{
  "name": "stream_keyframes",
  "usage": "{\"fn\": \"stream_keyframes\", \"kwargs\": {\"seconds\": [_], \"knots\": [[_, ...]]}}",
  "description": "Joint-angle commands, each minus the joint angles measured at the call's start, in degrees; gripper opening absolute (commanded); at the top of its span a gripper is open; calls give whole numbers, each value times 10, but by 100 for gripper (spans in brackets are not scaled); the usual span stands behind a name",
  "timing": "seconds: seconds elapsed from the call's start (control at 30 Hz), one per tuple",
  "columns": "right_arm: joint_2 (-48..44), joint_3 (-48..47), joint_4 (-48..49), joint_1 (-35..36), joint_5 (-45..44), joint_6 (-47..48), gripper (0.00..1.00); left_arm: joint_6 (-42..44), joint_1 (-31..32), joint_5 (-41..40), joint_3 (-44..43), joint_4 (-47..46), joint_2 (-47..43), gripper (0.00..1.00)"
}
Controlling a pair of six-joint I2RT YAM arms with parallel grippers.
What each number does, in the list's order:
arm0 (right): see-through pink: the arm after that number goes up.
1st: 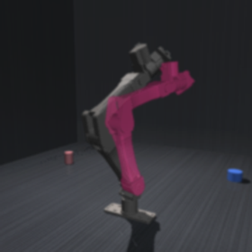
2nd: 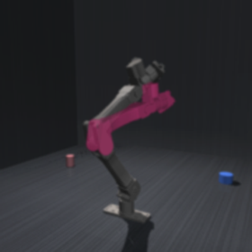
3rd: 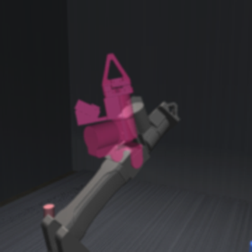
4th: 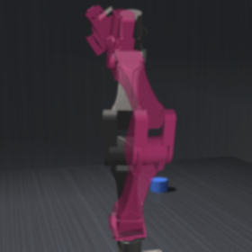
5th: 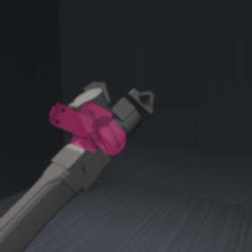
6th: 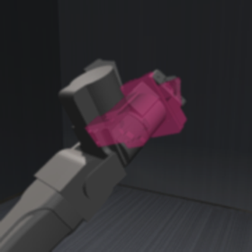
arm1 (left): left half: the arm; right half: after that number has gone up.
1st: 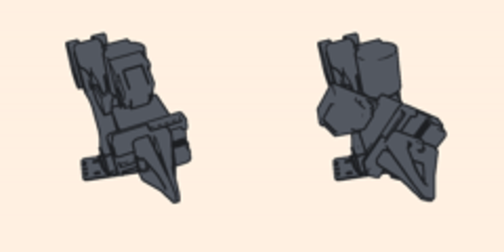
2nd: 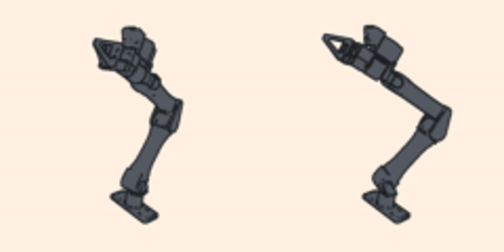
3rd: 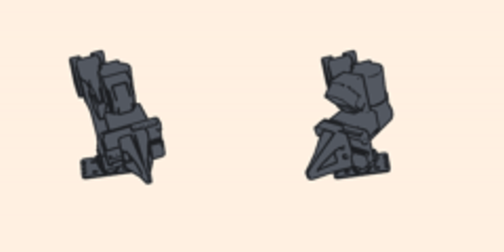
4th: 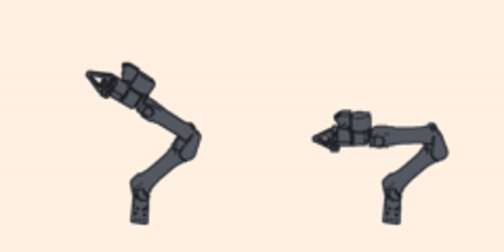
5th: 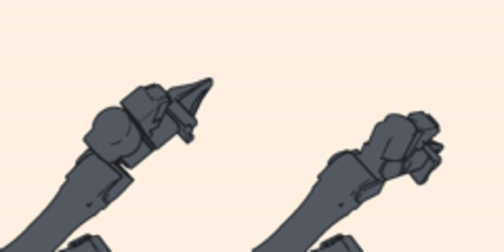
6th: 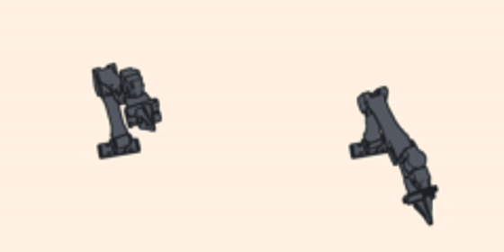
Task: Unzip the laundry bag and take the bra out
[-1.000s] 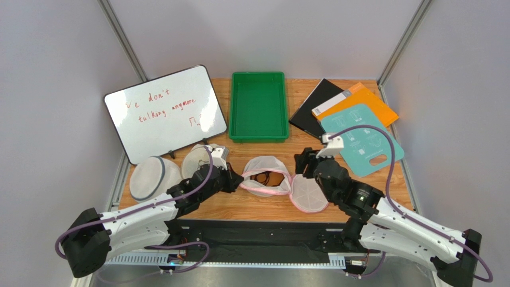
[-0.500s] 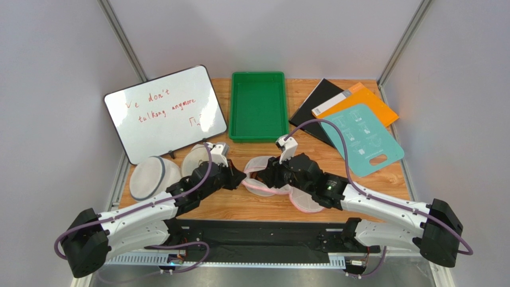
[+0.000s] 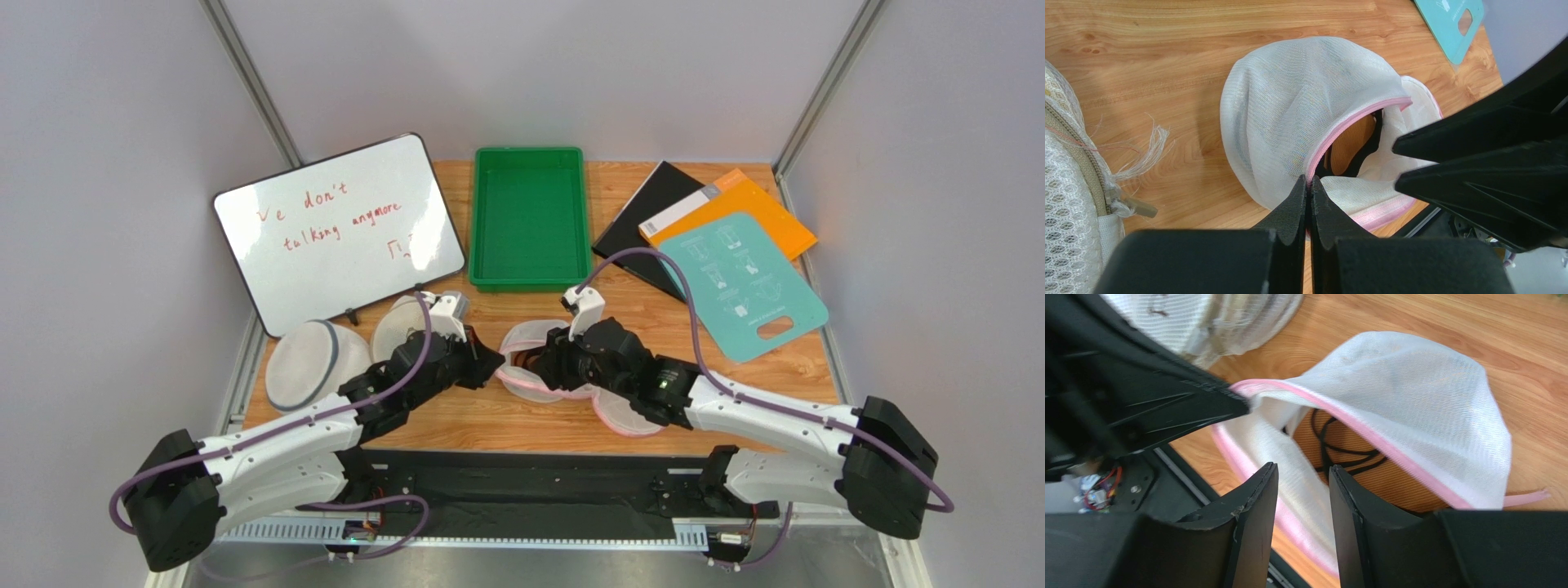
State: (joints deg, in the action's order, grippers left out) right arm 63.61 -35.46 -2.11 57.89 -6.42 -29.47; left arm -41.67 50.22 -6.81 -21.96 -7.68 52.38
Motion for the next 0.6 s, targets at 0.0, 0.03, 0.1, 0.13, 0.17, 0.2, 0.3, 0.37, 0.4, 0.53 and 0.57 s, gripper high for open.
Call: {"fn": "stream_keyframes", "kwargs": {"seconds": [0.0,0.03,0.1,0.13,0.17,0.2,0.3,0.37,0.4,0.53,0.57], "knots": [[36,-22,25,-29,-16,12,41,5,1,8,-23,-6,-10,0],[51,-25,23,-40,-10,12,41,4,1,8,-22,-4,-11,0],[71,-34,23,-44,-10,12,41,4,1,7,-21,-2,-18,0],[77,-38,2,-44,-17,11,41,4,1,7,-20,-1,-20,0],[83,-42,-4,-44,-20,10,42,5,1,7,-20,-1,-23,0],[90,-43,-11,-43,-25,7,43,6,1,7,-19,-1,-25,0],[88,-38,-32,-41,-59,9,52,8,1,8,-19,0,-25,0],[85,-36,-44,-40,-80,17,60,9,1,9,-19,-1,-24,0],[83,-38,-54,-40,-89,20,62,9,1,9,-18,-1,-24,0],[85,-54,-88,-38,-91,24,70,9,1,13,-19,-7,-16,0],[86,-58,-95,-39,-88,22,72,9,1,13,-18,-8,-14,0]]}}
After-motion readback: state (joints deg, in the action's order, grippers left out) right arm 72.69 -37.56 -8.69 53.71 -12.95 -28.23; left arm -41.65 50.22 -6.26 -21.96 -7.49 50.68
